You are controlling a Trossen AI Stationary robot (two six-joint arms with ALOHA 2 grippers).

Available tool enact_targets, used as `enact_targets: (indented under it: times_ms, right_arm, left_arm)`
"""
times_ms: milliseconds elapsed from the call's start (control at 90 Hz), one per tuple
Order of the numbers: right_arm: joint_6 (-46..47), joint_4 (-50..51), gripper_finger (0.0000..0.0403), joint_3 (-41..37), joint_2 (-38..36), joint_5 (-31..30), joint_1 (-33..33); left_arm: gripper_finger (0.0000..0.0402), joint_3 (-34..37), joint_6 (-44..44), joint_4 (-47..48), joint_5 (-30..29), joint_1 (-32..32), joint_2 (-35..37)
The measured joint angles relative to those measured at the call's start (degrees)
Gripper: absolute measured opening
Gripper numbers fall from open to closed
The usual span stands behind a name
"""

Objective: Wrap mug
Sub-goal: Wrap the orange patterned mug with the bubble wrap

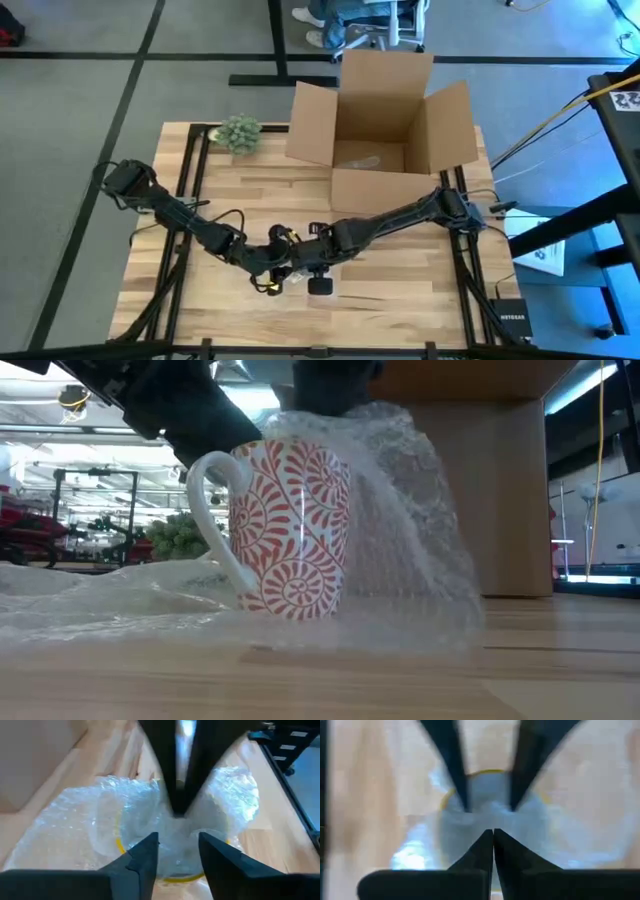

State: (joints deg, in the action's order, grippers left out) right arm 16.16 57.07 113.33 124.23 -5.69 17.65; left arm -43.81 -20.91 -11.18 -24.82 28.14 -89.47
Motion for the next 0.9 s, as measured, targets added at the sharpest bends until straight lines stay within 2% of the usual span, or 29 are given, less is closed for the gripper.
enact_targets:
  times_ms: [56, 156, 411, 711, 900]
  right_arm:
    - [-0.08, -0.59, 0.0001, -0.31, 0.35, -2.59, -0.06]
    - [-0.08, -1.39, 0.0001, -3.54, 0.89, -3.76, -0.09]
    - [1.42, -7.98, 0.0001, -8.19, 1.04, -0.14, 0.02]
    - [0.09, 2.12, 0.0001, 2.40, -0.11, -2.60, 0.00]
    - [1.58, 13.82, 0.0001, 8.62, -0.02, -2.76, 0.67]
  left_arm:
    - [0.0125, 0.00, 0.04, 0.02, 0.02, 0.00, 0.00]
    - [0.0125, 0.00, 0.08, -0.07, 0.02, 0.00, 0.00]
    - [0.0125, 0.00, 0.61, -0.42, 0.31, -0.02, 0.00]
    - [0.0125, 0.02, 0.67, -0.11, 0.04, -0.02, 0.00]
    - [0.0125, 0.02, 0.83, -0.11, 0.09, -0.02, 0.00]
